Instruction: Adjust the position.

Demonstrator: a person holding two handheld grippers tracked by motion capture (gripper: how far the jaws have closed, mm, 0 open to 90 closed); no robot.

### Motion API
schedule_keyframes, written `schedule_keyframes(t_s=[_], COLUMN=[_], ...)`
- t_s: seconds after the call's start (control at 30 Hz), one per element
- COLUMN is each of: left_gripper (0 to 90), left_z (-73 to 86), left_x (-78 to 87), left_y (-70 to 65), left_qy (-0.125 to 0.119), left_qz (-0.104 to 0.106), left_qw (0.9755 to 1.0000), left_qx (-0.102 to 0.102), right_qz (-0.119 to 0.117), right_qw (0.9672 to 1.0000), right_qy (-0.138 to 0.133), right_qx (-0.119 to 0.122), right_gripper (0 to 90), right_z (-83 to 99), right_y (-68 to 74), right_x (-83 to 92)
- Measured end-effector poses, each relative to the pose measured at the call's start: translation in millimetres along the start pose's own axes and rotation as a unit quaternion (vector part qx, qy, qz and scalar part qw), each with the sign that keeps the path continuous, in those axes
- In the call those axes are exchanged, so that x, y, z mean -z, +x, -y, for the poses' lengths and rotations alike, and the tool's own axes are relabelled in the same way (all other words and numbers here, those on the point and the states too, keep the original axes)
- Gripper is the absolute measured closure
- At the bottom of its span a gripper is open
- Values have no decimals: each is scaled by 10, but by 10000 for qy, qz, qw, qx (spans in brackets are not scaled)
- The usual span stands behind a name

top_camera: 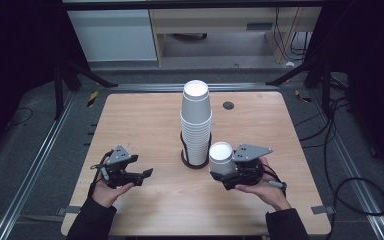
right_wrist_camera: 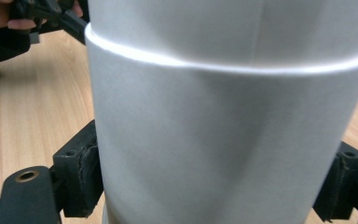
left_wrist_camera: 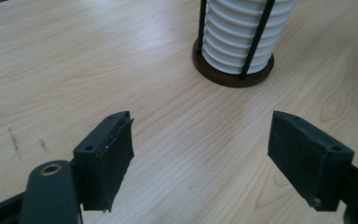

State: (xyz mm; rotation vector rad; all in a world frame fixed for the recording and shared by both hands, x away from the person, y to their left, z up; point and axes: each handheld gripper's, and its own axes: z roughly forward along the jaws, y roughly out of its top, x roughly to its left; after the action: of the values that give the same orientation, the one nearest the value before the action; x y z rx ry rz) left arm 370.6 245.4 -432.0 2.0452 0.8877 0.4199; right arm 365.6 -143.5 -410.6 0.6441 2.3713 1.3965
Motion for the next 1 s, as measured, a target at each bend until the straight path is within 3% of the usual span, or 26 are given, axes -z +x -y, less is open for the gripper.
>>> schedule_keyframes(t_s=[0.33, 1.0], left_gripper=[219, 204], left_z=[-67, -152], left_x=[29, 81], left_y=[-116, -275], left_qy=[-65, -113], left_qz=[231, 724], left_qw=[9996, 9963], left_qx=[-147, -454], right_qz=[-401, -889], right_qw=[9987, 9928], right_qy=[165, 467], right_qx=[270, 657], right_gripper=[153, 153], right_z=[-13, -76], right_y=[127, 238], right_x=[-191, -524])
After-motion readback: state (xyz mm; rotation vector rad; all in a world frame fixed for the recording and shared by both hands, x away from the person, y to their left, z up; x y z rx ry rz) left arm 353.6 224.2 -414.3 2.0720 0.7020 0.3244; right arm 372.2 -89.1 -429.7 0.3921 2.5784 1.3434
